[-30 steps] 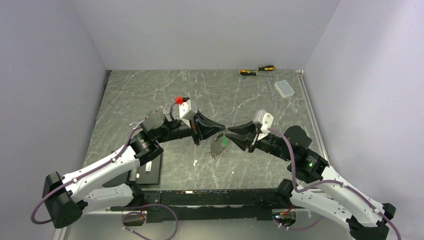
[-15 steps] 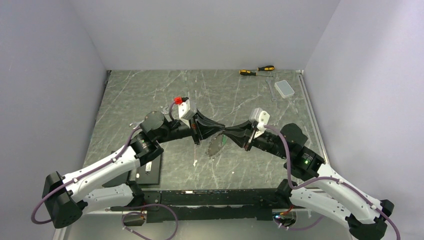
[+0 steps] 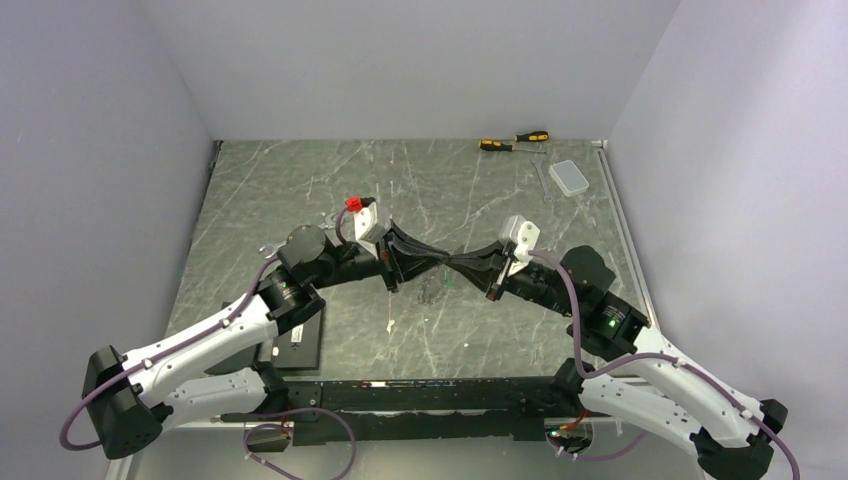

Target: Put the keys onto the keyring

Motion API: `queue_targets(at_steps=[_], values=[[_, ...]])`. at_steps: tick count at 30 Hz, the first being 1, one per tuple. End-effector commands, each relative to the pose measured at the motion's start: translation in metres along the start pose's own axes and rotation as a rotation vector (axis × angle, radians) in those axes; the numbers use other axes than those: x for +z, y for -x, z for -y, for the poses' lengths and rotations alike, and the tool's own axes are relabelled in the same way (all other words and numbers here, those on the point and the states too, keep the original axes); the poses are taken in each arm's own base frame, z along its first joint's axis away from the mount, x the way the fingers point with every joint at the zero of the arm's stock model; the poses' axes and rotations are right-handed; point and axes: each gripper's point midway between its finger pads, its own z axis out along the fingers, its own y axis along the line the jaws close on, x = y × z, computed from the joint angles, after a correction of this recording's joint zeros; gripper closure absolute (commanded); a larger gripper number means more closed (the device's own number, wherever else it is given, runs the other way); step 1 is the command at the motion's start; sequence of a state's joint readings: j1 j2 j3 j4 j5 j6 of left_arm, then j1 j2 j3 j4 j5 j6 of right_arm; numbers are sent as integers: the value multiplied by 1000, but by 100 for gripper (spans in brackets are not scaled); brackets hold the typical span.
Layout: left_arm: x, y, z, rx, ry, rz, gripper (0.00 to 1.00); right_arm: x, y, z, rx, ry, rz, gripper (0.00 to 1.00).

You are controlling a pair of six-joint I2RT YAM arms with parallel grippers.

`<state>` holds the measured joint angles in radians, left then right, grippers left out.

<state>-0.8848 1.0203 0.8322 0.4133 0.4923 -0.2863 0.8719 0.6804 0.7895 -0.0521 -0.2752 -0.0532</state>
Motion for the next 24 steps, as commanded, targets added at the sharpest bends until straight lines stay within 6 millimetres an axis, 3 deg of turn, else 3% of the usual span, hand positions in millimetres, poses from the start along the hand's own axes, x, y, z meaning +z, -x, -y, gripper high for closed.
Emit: queue_targets(at_steps=[1, 3, 5, 10, 13, 19, 24], values=[[-2, 22, 3, 26, 6, 69, 96, -3, 14, -15, -45, 80, 48, 100], [-3, 19, 5, 28, -1, 53, 85, -5, 14, -15, -54, 82, 43, 100], [-4, 15, 6, 27, -7, 32, 67, -7, 13, -16, -64, 86, 34, 100], [-12, 8, 13, 50, -29, -60, 49, -12, 8, -16, -97, 97, -25, 100], [-17, 9, 21, 84, -67, -161, 47, -14, 5, -16, -109, 105, -63, 100], [-31, -9, 28, 119, -132, -394, 50, -20, 0, -19, -114, 128, -118, 100], [-29, -13, 30, 122, -187, -485, 54, -21, -6, -19, -121, 132, -156, 100]])
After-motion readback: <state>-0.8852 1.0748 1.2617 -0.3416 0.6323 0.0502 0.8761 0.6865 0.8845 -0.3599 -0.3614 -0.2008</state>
